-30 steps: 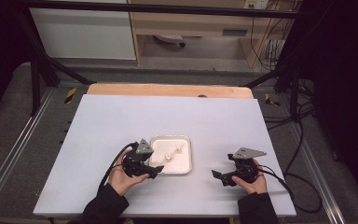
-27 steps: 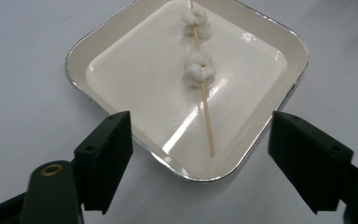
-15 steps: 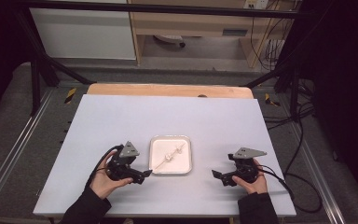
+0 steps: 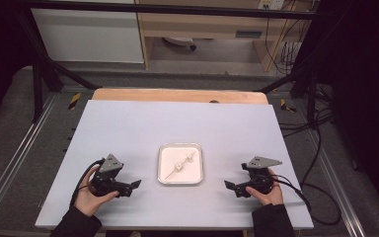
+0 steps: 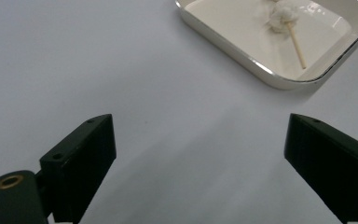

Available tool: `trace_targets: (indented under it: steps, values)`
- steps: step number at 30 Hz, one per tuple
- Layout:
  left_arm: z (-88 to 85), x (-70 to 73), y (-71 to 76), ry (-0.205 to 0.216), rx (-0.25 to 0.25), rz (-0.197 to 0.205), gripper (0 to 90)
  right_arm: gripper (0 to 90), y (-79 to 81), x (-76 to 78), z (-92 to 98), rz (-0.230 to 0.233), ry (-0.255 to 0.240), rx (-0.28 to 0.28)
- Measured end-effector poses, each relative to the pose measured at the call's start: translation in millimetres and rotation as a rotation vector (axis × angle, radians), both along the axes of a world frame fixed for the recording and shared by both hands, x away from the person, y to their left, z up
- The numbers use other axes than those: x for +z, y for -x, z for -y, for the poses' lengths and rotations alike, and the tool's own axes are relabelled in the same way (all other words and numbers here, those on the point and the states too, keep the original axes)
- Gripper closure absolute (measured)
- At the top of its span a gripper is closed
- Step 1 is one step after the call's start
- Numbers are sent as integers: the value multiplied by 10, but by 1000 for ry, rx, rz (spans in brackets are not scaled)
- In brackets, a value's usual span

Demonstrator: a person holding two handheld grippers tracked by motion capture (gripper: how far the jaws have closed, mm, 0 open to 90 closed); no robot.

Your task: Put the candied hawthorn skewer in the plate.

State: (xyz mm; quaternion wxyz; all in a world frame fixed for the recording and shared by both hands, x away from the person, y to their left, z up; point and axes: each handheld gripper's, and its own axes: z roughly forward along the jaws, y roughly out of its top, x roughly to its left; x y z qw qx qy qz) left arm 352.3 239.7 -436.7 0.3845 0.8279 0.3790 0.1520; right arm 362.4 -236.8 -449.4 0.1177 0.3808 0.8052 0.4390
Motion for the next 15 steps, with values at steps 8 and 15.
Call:
trace_targets:
  steps: [8,15]
  values:
    - [-192,-131,36,24,27,-15,77,8,-4,-6,0,-4,8,3]
    - [-220,-150,40,22,31,-6,77,8,-2,-8,-2,-8,5,5]
